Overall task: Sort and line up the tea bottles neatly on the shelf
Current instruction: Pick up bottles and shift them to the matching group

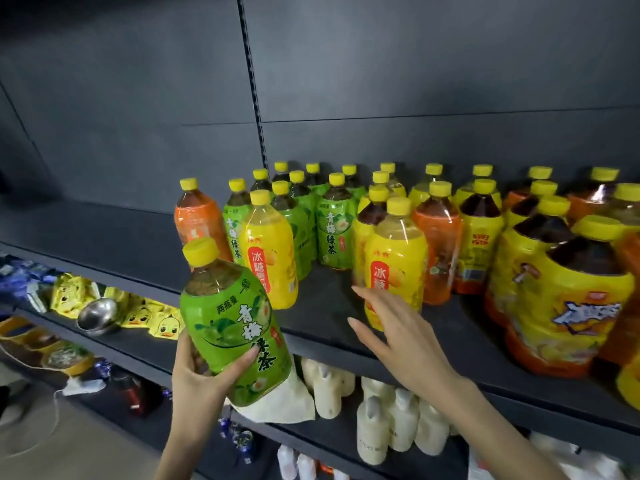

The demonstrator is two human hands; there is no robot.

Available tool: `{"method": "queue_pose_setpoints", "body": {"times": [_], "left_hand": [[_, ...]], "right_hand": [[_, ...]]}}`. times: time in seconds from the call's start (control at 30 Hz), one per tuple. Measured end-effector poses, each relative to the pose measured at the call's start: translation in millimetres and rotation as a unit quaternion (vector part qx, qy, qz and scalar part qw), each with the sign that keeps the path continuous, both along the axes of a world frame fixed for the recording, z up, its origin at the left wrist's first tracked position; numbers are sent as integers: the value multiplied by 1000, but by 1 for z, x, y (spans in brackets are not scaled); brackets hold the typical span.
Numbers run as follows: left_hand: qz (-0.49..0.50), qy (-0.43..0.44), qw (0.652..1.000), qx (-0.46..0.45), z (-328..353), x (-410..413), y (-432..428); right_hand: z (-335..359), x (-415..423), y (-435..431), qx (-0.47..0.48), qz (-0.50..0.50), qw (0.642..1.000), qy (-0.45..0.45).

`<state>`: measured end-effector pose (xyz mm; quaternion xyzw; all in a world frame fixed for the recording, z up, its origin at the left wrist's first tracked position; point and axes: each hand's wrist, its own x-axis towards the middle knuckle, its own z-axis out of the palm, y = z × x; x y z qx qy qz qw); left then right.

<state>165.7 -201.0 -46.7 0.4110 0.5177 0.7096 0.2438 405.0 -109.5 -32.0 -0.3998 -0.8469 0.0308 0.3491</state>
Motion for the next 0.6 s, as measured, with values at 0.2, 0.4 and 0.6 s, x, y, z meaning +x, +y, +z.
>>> {"method": "queue_pose_setpoints", "body": {"times": [0.2,0.4,0.6], "left_hand": [[14,14,1000,-15,-2,-48,43],[22,8,1000,-9,-6,-86,72],[-13,16,1000,-12,-1,-128,99]], "right_hand": [[12,-60,51,-9,24,1000,-9],[23,-126,91,-42,71,996,23],[13,-168,111,-105,81,981,143]]}}
